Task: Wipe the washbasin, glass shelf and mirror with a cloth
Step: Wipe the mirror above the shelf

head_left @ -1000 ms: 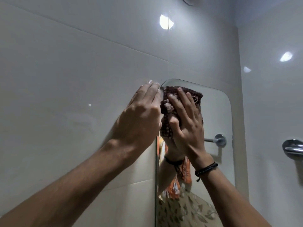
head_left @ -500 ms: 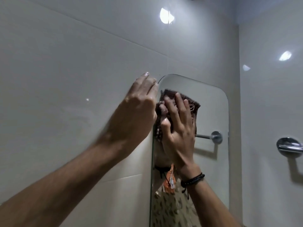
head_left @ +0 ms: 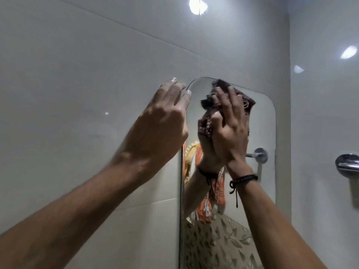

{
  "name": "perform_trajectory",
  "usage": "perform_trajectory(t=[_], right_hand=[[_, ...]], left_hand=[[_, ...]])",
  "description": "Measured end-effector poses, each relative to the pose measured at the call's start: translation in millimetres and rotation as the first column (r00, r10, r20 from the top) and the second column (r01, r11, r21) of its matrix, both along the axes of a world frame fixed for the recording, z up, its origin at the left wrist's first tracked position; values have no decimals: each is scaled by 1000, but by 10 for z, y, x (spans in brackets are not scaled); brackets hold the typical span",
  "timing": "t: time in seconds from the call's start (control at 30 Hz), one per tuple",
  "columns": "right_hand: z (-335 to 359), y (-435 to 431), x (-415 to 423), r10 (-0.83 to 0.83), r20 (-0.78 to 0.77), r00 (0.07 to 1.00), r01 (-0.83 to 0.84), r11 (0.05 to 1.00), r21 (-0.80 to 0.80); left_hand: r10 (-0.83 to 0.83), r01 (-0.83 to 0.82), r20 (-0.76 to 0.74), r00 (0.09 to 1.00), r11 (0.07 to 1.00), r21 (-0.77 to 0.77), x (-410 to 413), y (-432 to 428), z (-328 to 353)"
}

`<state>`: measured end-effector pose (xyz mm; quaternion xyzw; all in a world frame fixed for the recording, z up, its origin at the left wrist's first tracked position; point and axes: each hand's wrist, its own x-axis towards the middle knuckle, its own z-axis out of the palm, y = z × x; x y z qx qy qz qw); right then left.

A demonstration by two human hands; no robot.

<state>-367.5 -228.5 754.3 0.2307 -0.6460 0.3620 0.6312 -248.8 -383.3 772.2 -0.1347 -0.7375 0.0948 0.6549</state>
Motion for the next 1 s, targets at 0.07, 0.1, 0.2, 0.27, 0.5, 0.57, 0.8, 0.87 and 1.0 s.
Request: perform_trajectory(t=[0.07,0.1,0.2,0.27,0.5,0.57,0.8,0.87,1.0], right_hand=[[48,48,-51,23,70,997,-14,992,-128],[23,38,-46,36,98,995,-17,982,-186],[-190,-106,63,53,144,988,-18,972,-232],[-313,-212,145,30,93,995,-18,992,-125],[206,-86,19,-19,-86,996,21,999,30],[307,89,-113,2,11,1000,-1,994,-110],[115,147,-98,-9,13,1000,8,1000,23],[132,203,-158,-13,-62,998,20,993,115],[311,524,-450,-6,-50,999,10,998,64]], left_hand=[[-11,11,-7,1000,1000,9,12,1,-6],[-14,15,-8,1000,1000,16,13,-2,-2],[-24,24,-5,1000,1000,20,-1,-14,18],[-18,19,-19,1000,1000,14,-12,-5,23],[-2,2,-21,1000,1000,7,-38,5,2],[-10,10,-6,1000,1000,4,-26,5,-5],[30,-29,7,1000,999,-24,-36,60,-6],[33,-33,5,999,999,-14,-30,61,-1],[33,-33,-21,999,999,-6,-9,67,-9]])
